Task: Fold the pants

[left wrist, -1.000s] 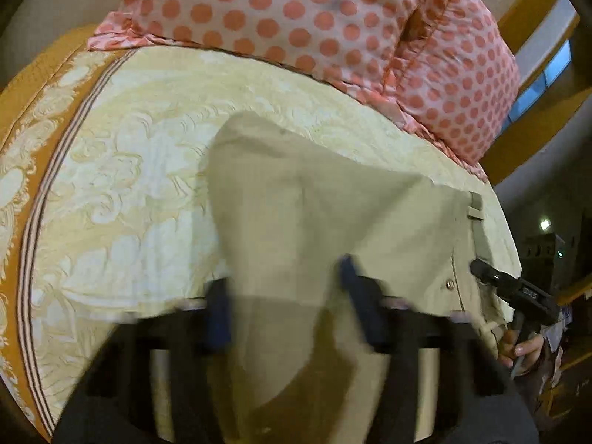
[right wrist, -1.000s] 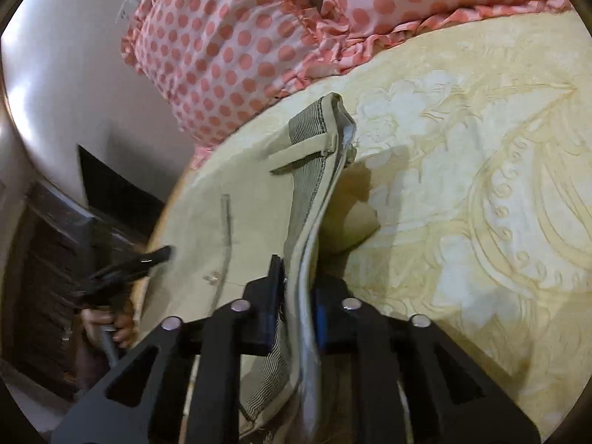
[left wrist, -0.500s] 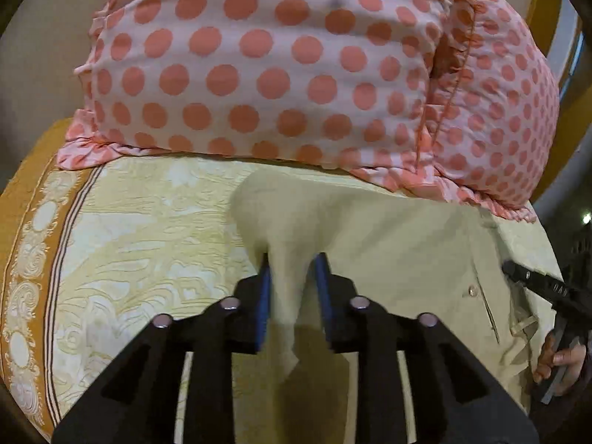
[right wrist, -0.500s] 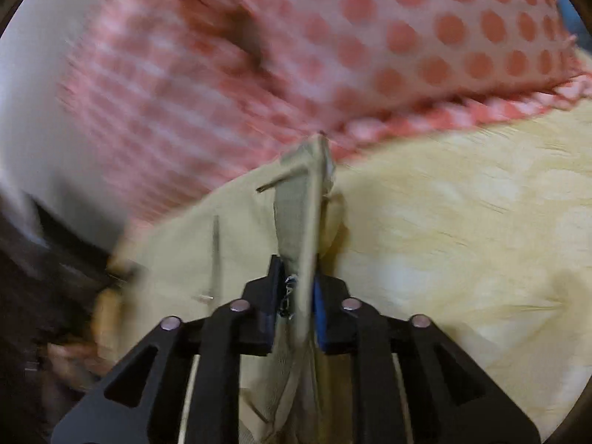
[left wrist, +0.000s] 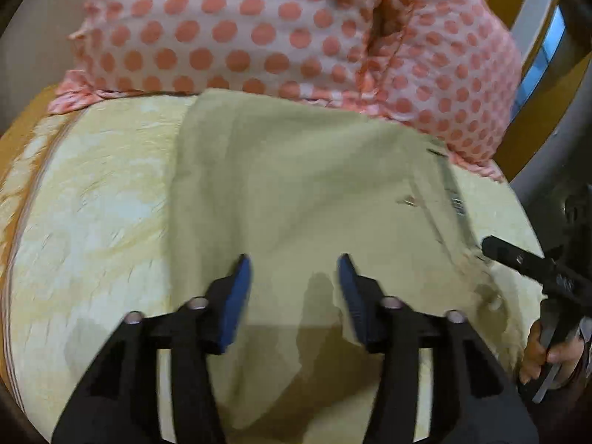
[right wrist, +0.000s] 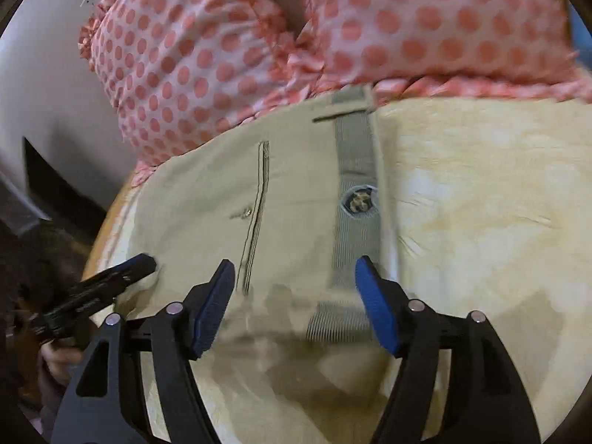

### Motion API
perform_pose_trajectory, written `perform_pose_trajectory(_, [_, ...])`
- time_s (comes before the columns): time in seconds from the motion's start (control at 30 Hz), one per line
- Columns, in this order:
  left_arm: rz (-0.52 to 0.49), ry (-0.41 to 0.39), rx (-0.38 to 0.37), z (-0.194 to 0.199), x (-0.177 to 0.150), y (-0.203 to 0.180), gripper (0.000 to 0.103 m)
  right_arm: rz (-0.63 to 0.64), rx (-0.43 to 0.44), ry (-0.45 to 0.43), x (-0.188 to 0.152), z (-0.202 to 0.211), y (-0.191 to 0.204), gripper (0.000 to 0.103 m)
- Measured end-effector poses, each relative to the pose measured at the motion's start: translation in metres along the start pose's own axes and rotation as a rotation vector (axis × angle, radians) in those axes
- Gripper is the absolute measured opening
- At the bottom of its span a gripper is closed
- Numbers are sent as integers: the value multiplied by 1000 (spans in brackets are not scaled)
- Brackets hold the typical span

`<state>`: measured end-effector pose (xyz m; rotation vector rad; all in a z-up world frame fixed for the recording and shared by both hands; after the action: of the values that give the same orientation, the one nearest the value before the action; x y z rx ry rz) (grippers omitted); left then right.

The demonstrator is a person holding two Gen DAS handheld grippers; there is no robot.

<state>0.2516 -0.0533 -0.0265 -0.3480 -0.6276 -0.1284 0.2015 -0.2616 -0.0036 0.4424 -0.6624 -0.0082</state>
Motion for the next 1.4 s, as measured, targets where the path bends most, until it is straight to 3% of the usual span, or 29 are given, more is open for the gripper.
perform_pose_trajectory(0.03, [-18, -43, 9, 18, -10, -6, 74, 41, -18, -53, -10, 20, 10, 102])
perform_pose_trajectory(0.1, [-62, -100, 51, 44, -31, -14, 93, 129, -79, -139, -38, 49, 25, 102])
perform_pose_trajectory(0.17, [-99, -144, 122, 65, -60, -18, 101, 193, -117, -173, -61, 56, 36, 102])
perform_pose_trajectory(0.27, [-151, -177, 219, 76, -98, -19, 101, 248, -208, -169, -91, 47, 44, 102])
perform_pose_trajectory(0.4, [-155, -198, 305, 81, -118, -9, 101, 251, -243, -132, -112, 26, 50, 102])
perform_pose_trajectory(0.53, [-111, -157, 285, 76, -136, 2, 101, 215, -270, -125, -124, 18, 45, 102])
perform_pose_trajectory(0.8, [-110, -234, 300, 79, -141, 3, 101, 233, -295, -162, -128, 14, 44, 102])
perform_pose_trajectory(1.4, [-111, -232, 300, 79, -139, 3, 101, 232, -295, -156, -127, 15, 42, 102])
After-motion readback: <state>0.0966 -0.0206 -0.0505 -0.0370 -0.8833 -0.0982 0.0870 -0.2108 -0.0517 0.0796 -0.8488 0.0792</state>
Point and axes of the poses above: each gripper's, at about its wrist camera, not at the fingertips, and z roughly against the way its jaws point, y to its left, x to its top, the point moved 10 cm from there along -z, roughly the way its jaws point
